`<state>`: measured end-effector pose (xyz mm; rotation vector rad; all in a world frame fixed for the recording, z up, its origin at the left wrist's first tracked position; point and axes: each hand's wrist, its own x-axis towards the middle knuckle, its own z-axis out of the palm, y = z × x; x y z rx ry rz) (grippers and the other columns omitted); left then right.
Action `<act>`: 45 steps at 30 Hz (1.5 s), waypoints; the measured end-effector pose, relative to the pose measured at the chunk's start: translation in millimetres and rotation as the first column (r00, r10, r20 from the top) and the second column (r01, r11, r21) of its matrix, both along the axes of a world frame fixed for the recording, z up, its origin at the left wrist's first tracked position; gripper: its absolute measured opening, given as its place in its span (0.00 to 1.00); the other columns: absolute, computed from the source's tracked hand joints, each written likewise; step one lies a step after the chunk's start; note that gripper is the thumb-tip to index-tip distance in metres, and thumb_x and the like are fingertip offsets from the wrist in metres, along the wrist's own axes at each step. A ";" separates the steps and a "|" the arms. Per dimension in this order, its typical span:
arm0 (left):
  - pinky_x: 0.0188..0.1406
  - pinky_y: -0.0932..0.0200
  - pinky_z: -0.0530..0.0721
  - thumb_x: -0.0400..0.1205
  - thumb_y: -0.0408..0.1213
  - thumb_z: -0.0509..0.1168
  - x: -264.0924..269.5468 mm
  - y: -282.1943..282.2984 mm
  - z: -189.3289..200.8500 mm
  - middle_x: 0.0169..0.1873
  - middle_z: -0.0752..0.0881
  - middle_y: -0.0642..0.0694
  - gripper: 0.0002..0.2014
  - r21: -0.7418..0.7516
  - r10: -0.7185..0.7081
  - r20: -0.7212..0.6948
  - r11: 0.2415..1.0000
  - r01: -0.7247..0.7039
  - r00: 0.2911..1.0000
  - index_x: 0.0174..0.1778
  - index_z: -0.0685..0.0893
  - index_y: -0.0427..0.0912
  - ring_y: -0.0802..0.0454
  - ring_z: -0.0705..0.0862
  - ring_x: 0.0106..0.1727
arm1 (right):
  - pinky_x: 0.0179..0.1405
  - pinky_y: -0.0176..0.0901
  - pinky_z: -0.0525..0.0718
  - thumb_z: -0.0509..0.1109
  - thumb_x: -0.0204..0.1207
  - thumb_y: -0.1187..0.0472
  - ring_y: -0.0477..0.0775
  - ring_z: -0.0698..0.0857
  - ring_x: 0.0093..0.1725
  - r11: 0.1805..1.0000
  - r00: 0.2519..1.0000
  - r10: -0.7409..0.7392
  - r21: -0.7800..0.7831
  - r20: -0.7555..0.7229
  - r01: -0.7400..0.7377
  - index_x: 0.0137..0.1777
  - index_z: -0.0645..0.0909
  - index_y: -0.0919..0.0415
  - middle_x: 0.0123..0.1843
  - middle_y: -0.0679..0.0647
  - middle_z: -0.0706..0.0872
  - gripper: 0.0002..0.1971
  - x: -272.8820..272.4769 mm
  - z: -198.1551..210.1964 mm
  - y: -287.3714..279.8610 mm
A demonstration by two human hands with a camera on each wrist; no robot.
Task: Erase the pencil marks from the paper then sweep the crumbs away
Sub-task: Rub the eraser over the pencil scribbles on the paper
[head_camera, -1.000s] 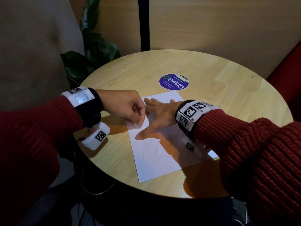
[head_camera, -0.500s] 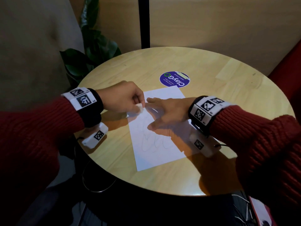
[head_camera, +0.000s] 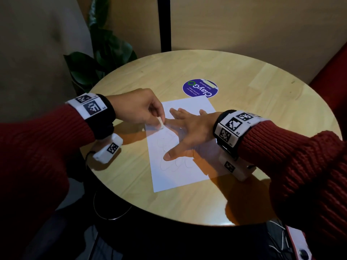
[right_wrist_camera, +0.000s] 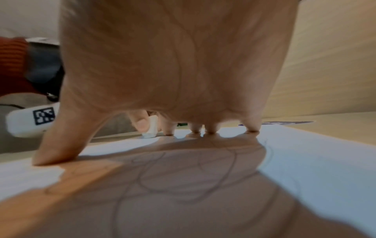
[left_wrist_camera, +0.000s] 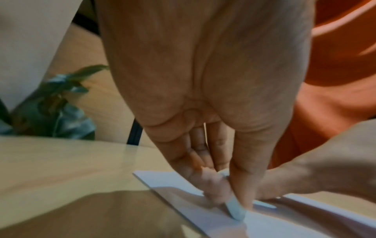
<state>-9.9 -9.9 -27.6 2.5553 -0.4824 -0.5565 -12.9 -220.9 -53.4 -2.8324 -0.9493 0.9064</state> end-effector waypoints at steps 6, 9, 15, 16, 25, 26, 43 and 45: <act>0.51 0.47 0.88 0.80 0.34 0.80 -6.2 -4.5 1.6 0.39 0.96 0.44 0.05 0.046 -0.104 -0.112 0.993 0.109 0.988 0.47 0.98 0.50 0.45 0.93 0.42 | 0.84 0.80 0.36 0.72 0.59 0.15 0.48 0.30 0.91 1.000 1.000 -0.008 0.010 0.002 0.008 0.85 0.37 0.19 0.93 0.46 0.31 0.60 -0.7 -2.1 0.6; 0.45 0.49 0.87 0.81 0.34 0.79 -1.9 -2.1 1.3 0.36 0.95 0.48 0.06 0.044 -0.028 0.009 0.999 0.027 1.000 0.45 0.97 0.51 0.57 0.88 0.35 | 0.85 0.79 0.35 0.71 0.58 0.14 0.48 0.29 0.90 1.000 1.000 -0.006 -0.001 0.001 0.006 0.85 0.36 0.20 0.93 0.45 0.30 0.61 -0.5 -2.6 0.5; 0.49 0.54 0.87 0.80 0.35 0.80 -5.9 -2.8 1.2 0.38 0.96 0.49 0.05 0.062 -0.055 -0.071 0.996 0.059 0.996 0.45 0.97 0.51 0.57 0.91 0.39 | 0.85 0.80 0.35 0.71 0.58 0.14 0.48 0.29 0.90 1.000 1.000 -0.014 -0.012 0.006 0.014 0.87 0.35 0.22 0.93 0.45 0.30 0.63 0.1 -2.8 1.2; 0.49 0.51 0.89 0.80 0.36 0.79 -3.7 -1.4 1.1 0.38 0.96 0.51 0.05 0.058 -0.017 -0.005 0.998 0.018 1.000 0.45 0.97 0.52 0.57 0.91 0.40 | 0.85 0.79 0.35 0.71 0.58 0.14 0.47 0.29 0.90 1.000 1.000 -0.016 -0.012 0.009 0.016 0.87 0.35 0.22 0.93 0.44 0.30 0.63 0.4 -2.7 1.0; 0.50 0.53 0.87 0.81 0.35 0.80 -7.8 -3.8 0.0 0.38 0.96 0.48 0.03 0.034 -0.038 -0.072 0.999 0.041 0.997 0.46 0.97 0.49 0.49 0.93 0.42 | 0.85 0.80 0.36 0.72 0.59 0.15 0.49 0.29 0.91 1.000 1.000 -0.023 -0.016 0.012 0.023 0.87 0.35 0.24 0.93 0.46 0.31 0.63 -1.6 -0.2 1.3; 0.50 0.51 0.88 0.80 0.35 0.79 -8.7 -4.1 -0.3 0.38 0.96 0.48 0.03 0.030 -0.044 -0.075 0.998 0.047 0.996 0.45 0.96 0.49 0.47 0.93 0.42 | 0.85 0.80 0.36 0.72 0.59 0.15 0.49 0.29 0.91 1.000 1.000 -0.024 -0.019 0.012 0.024 0.87 0.35 0.24 0.93 0.46 0.31 0.63 -1.5 -0.2 1.5; 0.44 0.55 0.85 0.80 0.34 0.80 -7.4 -1.1 0.6 0.35 0.94 0.40 0.03 -0.007 -0.021 -0.088 1.000 0.020 0.996 0.43 0.93 0.44 0.53 0.86 0.33 | 0.85 0.80 0.36 0.71 0.58 0.14 0.49 0.29 0.90 0.999 1.000 -0.018 -0.032 0.011 0.018 0.88 0.35 0.25 0.93 0.46 0.30 0.65 -1.5 -1.5 2.6; 0.43 0.58 0.87 0.80 0.32 0.81 -15.8 -9.3 2.0 0.36 0.95 0.38 0.03 -0.018 -0.112 -0.210 0.994 0.111 0.971 0.45 0.93 0.40 0.51 0.88 0.34 | 0.85 0.81 0.37 0.73 0.59 0.15 0.49 0.30 0.91 0.999 1.000 -0.025 -0.019 0.009 0.025 0.88 0.40 0.25 0.93 0.47 0.30 0.62 -2.9 -0.3 1.9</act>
